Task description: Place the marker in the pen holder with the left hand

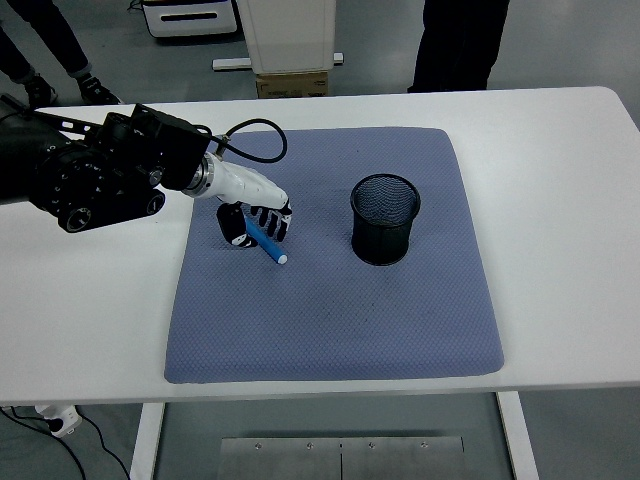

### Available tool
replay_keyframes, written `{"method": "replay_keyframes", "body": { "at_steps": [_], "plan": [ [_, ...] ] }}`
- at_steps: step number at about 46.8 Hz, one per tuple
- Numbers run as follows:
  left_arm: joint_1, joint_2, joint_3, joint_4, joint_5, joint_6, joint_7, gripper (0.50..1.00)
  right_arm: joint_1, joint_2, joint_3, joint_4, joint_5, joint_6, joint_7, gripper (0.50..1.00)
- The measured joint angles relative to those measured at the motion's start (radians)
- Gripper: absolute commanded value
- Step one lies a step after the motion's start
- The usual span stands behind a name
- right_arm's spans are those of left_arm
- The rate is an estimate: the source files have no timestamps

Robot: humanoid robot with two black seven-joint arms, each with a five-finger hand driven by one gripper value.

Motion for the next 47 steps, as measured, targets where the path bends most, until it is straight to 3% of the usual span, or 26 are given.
{"method": "replay_keyframes", "body": {
  "at_steps": [13,29,39,47],
  "plan": [
    [0.001,0.003,0.01,-0.008,0.001,0.07,0.002,0.61,-0.001,0.0,0.0,0.0,0.0,0.0,0.0,1.0],
    [-0.004,0.02,0.012,-0.071,0.013,0.087,0.009,0.61,-0.001,0.0,0.0,0.0,0.0,0.0,0.0,1.0],
    [-0.007,0.023,0.068,-0.08,0.041,0.158,0.012,0.61,-0.001,0.0,0.0,0.0,0.0,0.0,0.0,1.0],
    [-0.008,0.026,0.071,-0.08,0.04,0.168,0.012,0.61,-0.001,0.0,0.0,0.0,0.0,0.0,0.0,1.0]
  ]
}}
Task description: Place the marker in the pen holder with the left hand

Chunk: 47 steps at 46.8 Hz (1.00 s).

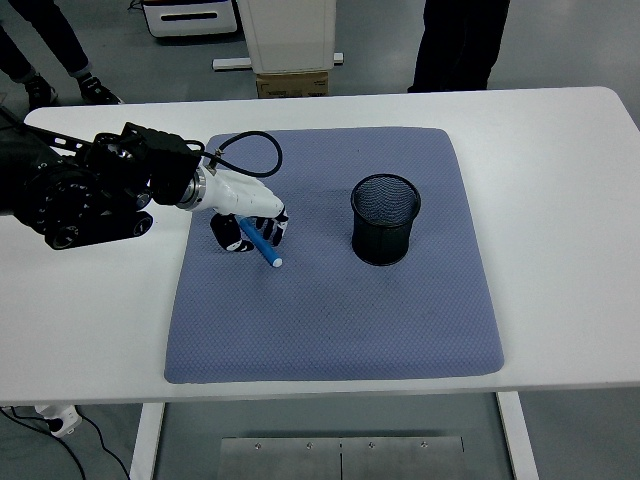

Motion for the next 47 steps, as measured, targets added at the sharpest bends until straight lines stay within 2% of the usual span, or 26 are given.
{"method": "replay_keyframes", "body": {
  "at_steps": [11,47],
  "plan": [
    [0.001,0.001,0.003,0.001,0.0,0.042,0.0,0.61,0.0,0.0,0.0,0.0,0.0,0.0,0.0,1.0],
    [0.005,0.015,0.011,-0.006,0.0,0.049,-0.005,0.622,0.001,0.0,0.0,0.0,0.0,0.0,0.0,1.0]
  ]
}}
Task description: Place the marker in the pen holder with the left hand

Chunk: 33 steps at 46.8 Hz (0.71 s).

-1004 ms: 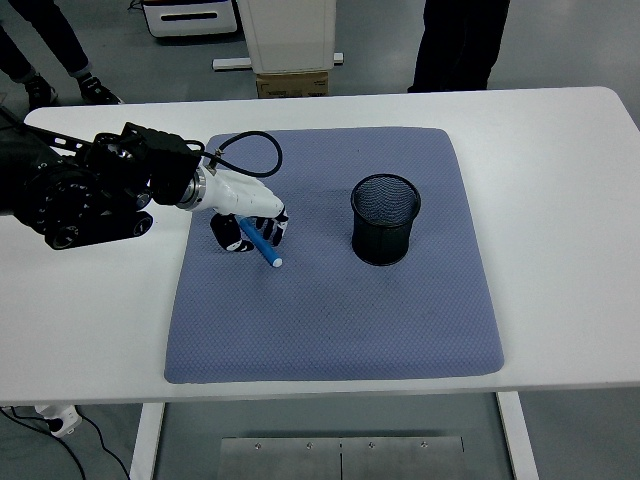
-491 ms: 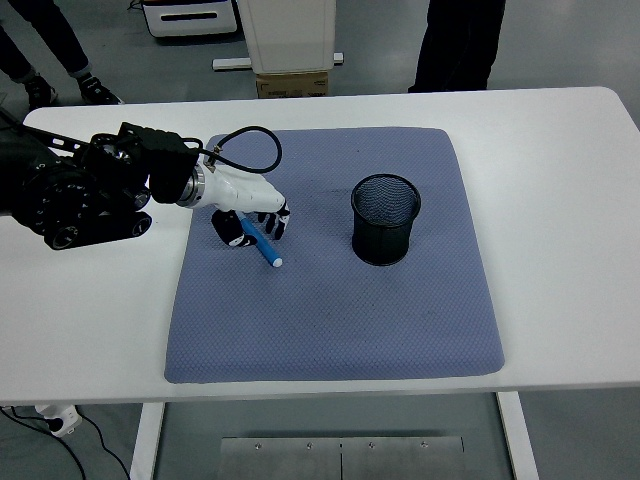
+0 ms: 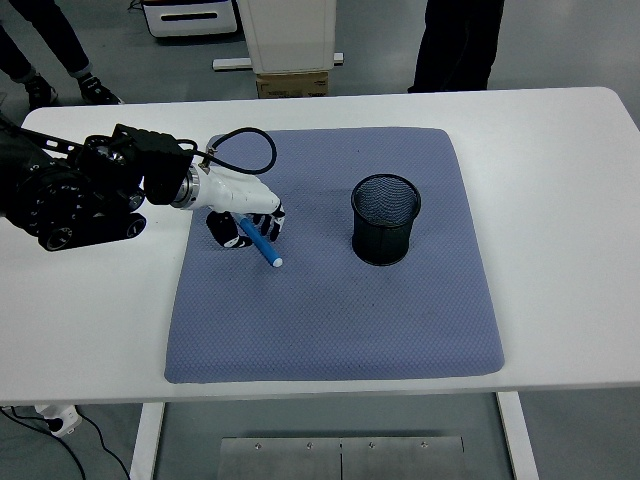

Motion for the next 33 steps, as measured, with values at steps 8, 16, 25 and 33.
{"method": "replay_keyframes", "body": {
  "at_steps": [8,16,25,33],
  "plan": [
    [0.001,-0.001,0.0,-0.001,0.0,0.009,0.0,0.622,-0.001,0.0,0.0,0.0,0.0,0.0,0.0,1.0],
    [0.006,-0.001,0.001,-0.005,0.0,0.009,0.0,0.622,-0.001,0.0,0.0,0.0,0.0,0.0,0.0,1.0],
    [0.008,-0.001,0.009,-0.014,0.0,0.012,0.002,0.622,-0.001,0.0,0.0,0.0,0.0,0.0,0.0,1.0],
    [0.008,-0.001,0.009,-0.014,0.0,0.015,0.002,0.622,0.0,0.0,0.0,0.0,0.0,0.0,0.0,1.0]
  ]
}}
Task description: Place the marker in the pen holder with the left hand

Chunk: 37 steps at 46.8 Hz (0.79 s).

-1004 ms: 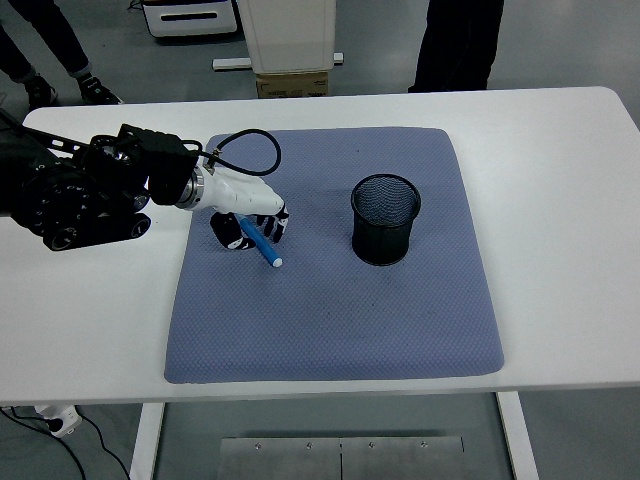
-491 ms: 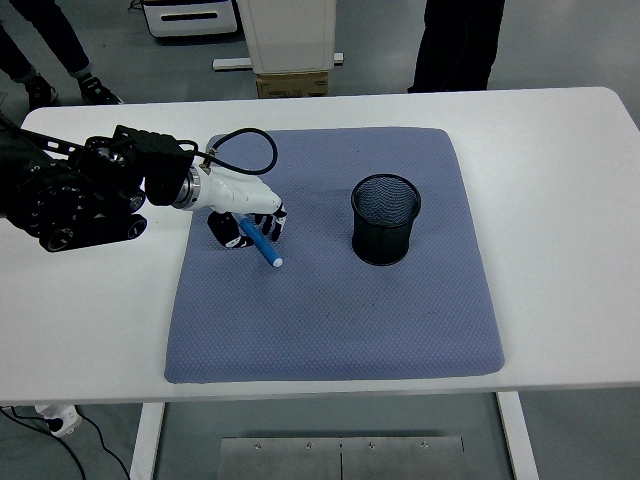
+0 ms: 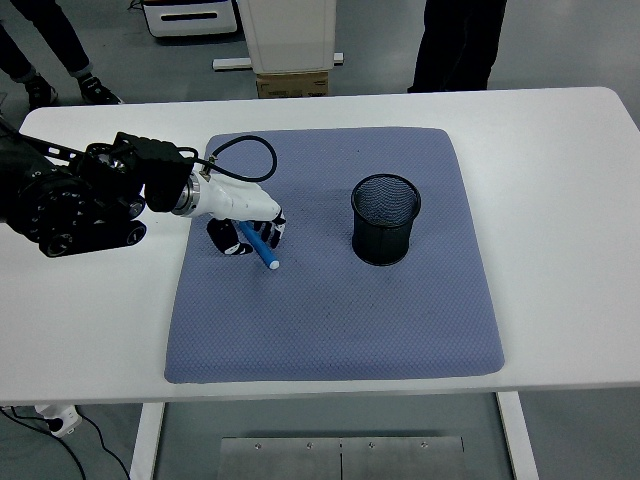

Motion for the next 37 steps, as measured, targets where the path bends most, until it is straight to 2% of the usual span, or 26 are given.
{"method": "replay_keyframes", "body": {
  "at_steps": [21,27,37],
  "plan": [
    [0.014,-0.003,0.005,0.001,0.002,0.019,0.002,0.604,-0.001,0.0,0.0,0.0,0.0,0.0,0.0,1.0],
    [0.015,-0.005,0.006,0.002,0.003,0.019,0.002,0.543,0.0,0.0,0.0,0.0,0.0,0.0,0.0,1.0],
    [0.02,-0.006,0.007,0.002,0.003,0.018,0.002,0.502,-0.001,0.0,0.0,0.0,0.0,0.0,0.0,1.0]
  ]
}}
